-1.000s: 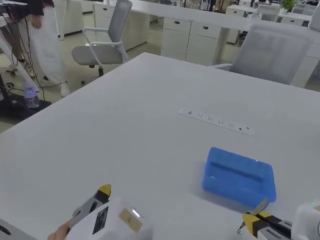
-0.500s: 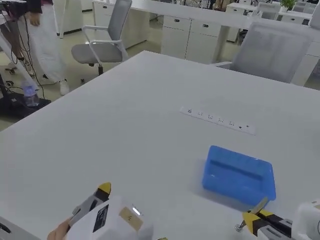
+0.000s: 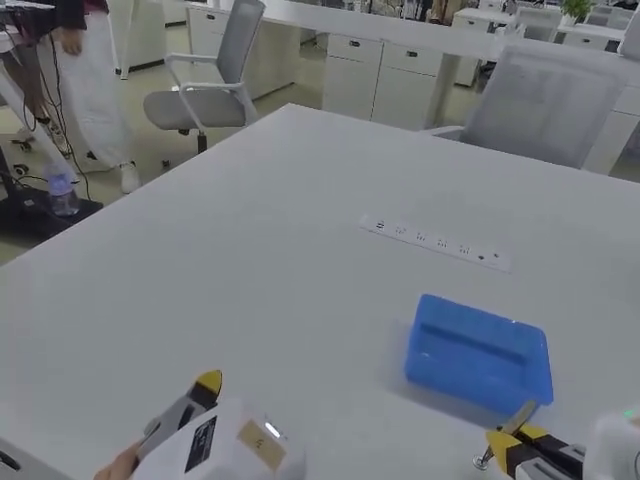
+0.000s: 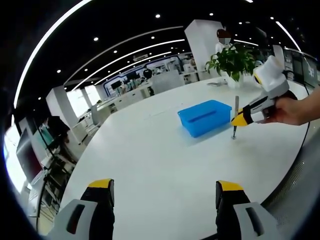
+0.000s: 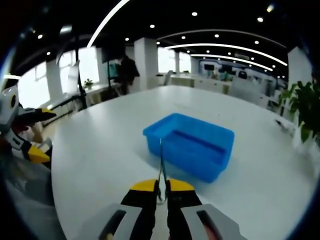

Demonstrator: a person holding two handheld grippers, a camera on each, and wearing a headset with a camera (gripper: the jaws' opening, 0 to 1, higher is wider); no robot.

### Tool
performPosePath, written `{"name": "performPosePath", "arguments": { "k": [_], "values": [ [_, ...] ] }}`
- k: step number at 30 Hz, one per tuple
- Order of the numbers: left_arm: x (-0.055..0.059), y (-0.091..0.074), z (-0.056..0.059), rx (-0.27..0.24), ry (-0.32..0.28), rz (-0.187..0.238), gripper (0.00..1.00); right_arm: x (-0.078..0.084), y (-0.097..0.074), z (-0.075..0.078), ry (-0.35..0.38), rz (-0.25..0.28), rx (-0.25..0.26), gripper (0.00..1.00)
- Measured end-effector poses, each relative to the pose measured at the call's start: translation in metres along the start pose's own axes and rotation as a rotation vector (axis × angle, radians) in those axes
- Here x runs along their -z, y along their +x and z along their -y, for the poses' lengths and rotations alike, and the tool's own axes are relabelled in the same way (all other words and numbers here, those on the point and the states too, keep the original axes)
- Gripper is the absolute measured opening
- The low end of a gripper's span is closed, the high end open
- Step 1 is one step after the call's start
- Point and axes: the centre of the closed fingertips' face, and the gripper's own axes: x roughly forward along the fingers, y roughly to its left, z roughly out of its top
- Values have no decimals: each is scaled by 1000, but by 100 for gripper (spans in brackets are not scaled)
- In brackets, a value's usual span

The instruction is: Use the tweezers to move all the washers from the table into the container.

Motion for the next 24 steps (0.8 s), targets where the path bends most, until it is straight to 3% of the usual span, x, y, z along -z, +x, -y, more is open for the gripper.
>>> {"name": "performPosePath", "arguments": {
  "k": [10,24],
  "values": [
    [1,1,1,2,2,-1,85,-2,0,3,11,-13,-11,2],
    [1,1,1,4,0,-1,85,-36,-9,10,76,34,-52,2]
  ]
}}
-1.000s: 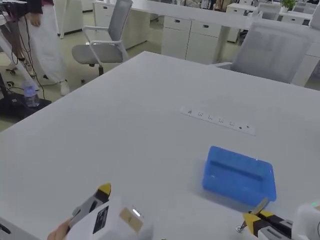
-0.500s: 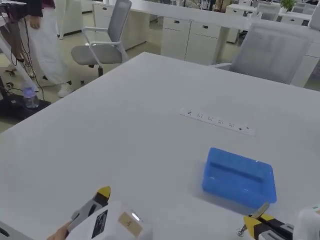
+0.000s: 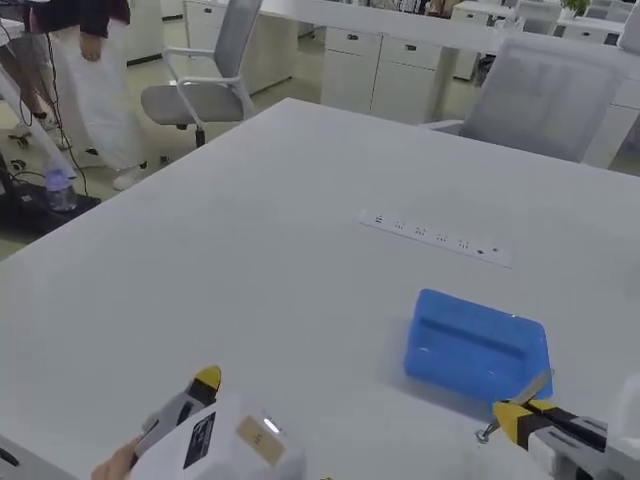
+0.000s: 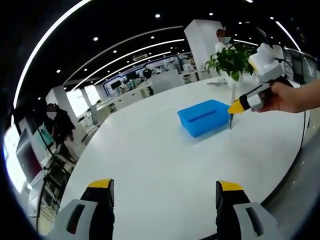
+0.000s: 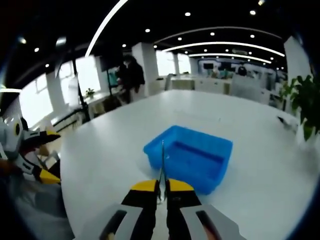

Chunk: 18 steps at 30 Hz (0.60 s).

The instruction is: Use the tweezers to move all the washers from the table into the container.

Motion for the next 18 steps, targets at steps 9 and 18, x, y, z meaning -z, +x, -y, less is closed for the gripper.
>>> {"name": "performPosePath", "arguments": {
  "k": [9,18],
  "values": [
    [1,0,2,7,10,-5,85,-37,5,14,-8,73,7,2],
    [2,1,2,6,8,-11,85,-60,20,32,-30,115,56,2]
  ]
}}
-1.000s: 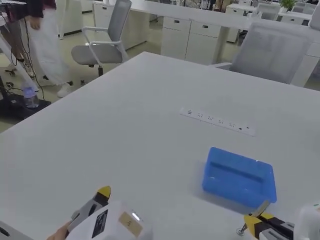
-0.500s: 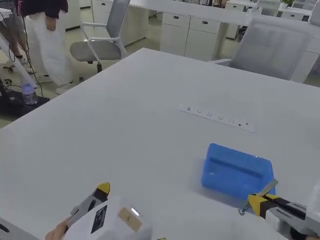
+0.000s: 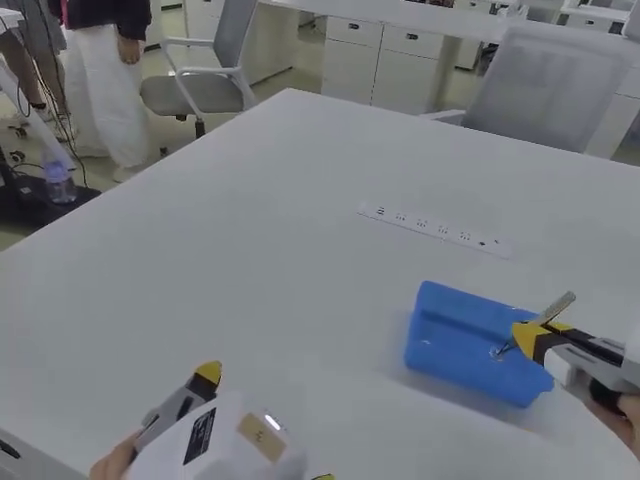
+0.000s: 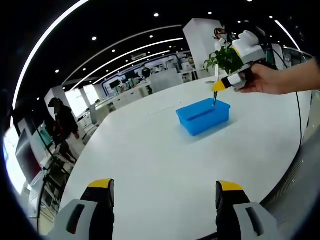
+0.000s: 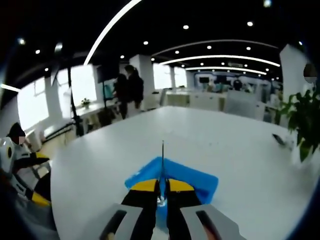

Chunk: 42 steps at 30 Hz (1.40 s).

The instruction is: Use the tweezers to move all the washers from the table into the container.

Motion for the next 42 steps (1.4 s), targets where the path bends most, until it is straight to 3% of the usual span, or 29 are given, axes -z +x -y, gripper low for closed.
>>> {"name": "performPosePath", "arguments": {
  "k": [4,8,15,30,35,39,42],
  "values": [
    [1,1,1,3,3,-4,85,10,12,11,-4,-31,13,2],
    [1,1,1,3,4,-8,85,26,25,11,-3,-67,19,3],
    [2,1,0,1,3,-13,85,38,38,14,-10,-105,26,3],
    [3,1,1,1,4,-19,85,55,42,14,-5,-160,18,3],
    [2,0,0,2,2,-15,85,53,42,17,-24,-159,29,3],
    [-12,-6,-6,-10,-44,63,83,36,34,18,-26,-117,41,3],
    [-20,-9,-4,25,-80,99,82,20,26,17,-30,-73,37,3]
  ]
}}
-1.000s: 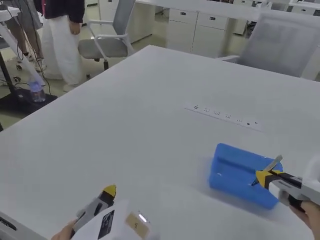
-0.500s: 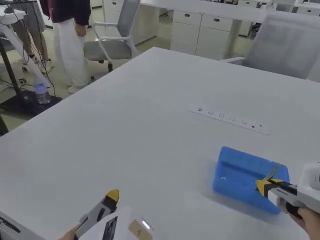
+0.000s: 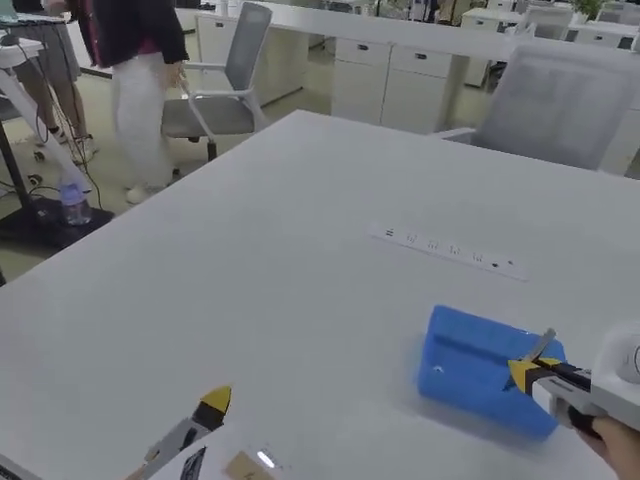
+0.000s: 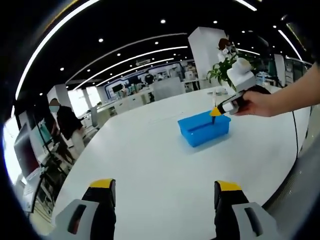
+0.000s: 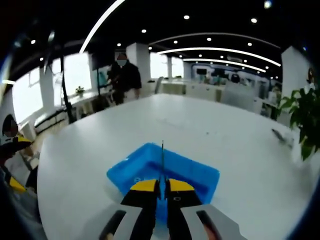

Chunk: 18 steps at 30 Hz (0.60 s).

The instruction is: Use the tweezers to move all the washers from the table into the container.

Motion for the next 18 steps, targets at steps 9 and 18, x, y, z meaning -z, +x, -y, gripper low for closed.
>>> {"name": "performPosePath", "arguments": {
  "k": [9,18],
  "values": [
    [-34,-10,6,115,9,58,63,-21,-18,-8,-81,36,-21,3],
    [-92,-8,27,324,29,129,49,-30,-59,-46,-151,43,-150,3]
  ]
}}
